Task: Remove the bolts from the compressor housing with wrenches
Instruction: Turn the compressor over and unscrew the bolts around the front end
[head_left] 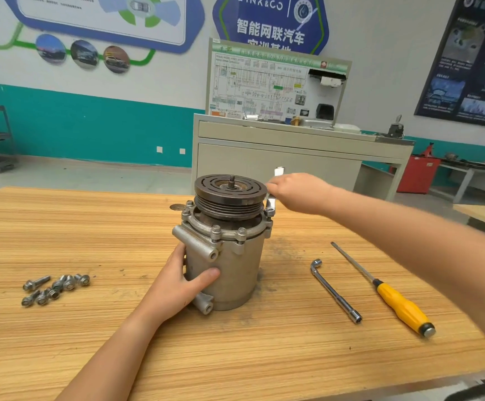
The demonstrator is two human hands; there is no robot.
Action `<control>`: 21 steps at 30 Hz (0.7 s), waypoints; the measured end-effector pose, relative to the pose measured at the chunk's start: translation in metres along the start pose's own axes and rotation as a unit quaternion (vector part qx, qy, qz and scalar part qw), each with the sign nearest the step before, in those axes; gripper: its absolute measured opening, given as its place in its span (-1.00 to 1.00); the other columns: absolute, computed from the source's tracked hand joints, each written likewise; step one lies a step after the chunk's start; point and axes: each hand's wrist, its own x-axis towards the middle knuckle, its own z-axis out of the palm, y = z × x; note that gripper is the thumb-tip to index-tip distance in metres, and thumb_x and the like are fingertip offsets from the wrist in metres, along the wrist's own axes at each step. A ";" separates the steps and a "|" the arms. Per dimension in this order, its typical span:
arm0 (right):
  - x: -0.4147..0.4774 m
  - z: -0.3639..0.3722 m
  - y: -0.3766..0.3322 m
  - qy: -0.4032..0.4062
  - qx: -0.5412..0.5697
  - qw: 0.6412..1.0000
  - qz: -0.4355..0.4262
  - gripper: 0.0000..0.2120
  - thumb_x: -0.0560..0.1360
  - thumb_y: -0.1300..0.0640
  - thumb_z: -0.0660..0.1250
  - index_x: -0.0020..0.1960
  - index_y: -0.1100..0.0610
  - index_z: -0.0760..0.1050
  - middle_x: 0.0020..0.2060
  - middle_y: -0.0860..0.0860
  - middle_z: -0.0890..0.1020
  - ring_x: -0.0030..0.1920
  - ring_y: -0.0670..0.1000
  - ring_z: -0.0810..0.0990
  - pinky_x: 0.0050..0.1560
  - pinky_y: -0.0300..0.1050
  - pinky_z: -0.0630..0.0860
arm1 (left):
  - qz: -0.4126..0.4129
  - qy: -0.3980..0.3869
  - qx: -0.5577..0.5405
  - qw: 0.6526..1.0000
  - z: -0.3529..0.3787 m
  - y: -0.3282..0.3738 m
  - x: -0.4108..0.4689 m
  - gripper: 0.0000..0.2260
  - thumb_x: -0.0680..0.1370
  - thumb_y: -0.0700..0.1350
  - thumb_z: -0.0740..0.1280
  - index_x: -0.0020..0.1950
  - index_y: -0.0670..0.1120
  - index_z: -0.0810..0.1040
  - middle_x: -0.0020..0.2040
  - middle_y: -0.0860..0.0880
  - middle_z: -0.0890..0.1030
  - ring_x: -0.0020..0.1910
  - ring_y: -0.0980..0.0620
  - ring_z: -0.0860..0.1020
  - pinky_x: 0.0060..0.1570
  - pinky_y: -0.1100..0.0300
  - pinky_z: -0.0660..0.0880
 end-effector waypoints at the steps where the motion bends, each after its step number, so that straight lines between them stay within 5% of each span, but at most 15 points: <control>1: 0.003 0.007 -0.005 0.051 0.036 0.998 -0.005 -0.64 0.50 0.42 0.10 0.26 0.25 0.41 0.10 0.14 0.56 0.07 0.11 0.55 0.03 -0.07 0.52 | -0.001 0.001 -0.002 1.000 0.000 0.000 0.000 -0.56 0.44 -0.03 0.44 0.15 0.31 0.30 0.19 0.23 0.49 0.11 0.45 0.43 -0.05 0.43 0.43; 4: 0.004 0.028 -0.020 0.215 0.171 0.962 0.005 -0.66 0.41 0.50 0.24 0.17 0.35 0.50 0.06 0.22 0.61 0.02 0.19 0.61 -0.02 0.04 0.58 | -0.005 0.002 -0.002 1.000 0.000 0.000 -0.001 -0.54 0.35 0.09 0.44 0.15 0.31 0.29 0.19 0.22 0.49 0.13 0.39 0.43 0.02 0.36 0.42; 7: -0.005 0.035 -0.028 0.240 0.297 0.914 0.139 -0.68 0.54 0.34 0.21 0.29 0.28 0.42 0.04 0.20 0.62 -0.01 0.18 0.60 -0.03 0.05 0.53 | -0.003 0.002 0.003 1.000 0.001 -0.001 -0.001 -0.56 0.42 0.00 0.44 0.14 0.30 0.30 0.18 0.23 0.49 0.11 0.44 0.43 0.00 0.41 0.42; 10: -0.022 0.024 -0.026 0.250 0.348 0.872 0.235 -0.60 0.60 0.17 0.11 0.42 0.21 0.22 -0.25 0.13 0.58 -0.27 0.12 0.54 -0.28 -0.03 0.44 | 0.001 0.005 0.010 1.000 0.001 -0.003 -0.001 -0.58 0.45 -0.06 0.44 0.11 0.29 0.31 0.14 0.25 0.49 0.02 0.54 0.42 -0.12 0.53 0.41; 14: -0.064 0.002 -0.030 0.229 0.213 0.919 0.238 -0.55 0.60 0.18 0.09 0.47 0.11 0.13 -0.48 -0.01 0.36 -0.47 0.05 0.35 -0.49 -0.13 0.21 | -0.002 0.004 0.011 1.000 0.001 -0.002 -0.001 -0.59 0.44 -0.03 0.44 0.11 0.30 0.31 0.13 0.28 0.48 0.03 0.56 0.40 -0.13 0.53 0.40; 18: -0.090 -0.021 -0.045 0.063 0.077 0.960 0.260 -0.51 0.56 0.26 0.09 0.45 0.00 0.11 -0.45 -0.03 0.31 -0.42 0.03 0.33 -0.53 -0.15 0.16 | -0.001 0.004 0.003 1.000 0.001 -0.001 -0.001 -0.61 0.44 -0.04 0.44 0.10 0.28 0.32 0.12 0.28 0.48 -0.01 0.57 0.41 -0.17 0.58 0.38; 21: -0.092 -0.031 -0.056 0.029 0.067 0.969 0.235 -0.56 0.55 0.29 0.10 0.39 0.04 0.21 -0.43 -0.05 0.30 -0.42 -0.03 0.29 -0.53 -0.19 0.12 | -0.005 0.003 -0.001 1.000 0.001 0.000 -0.001 -0.61 0.43 -0.02 0.44 0.11 0.27 0.32 0.12 0.27 0.48 0.01 0.52 0.44 -0.16 0.55 0.40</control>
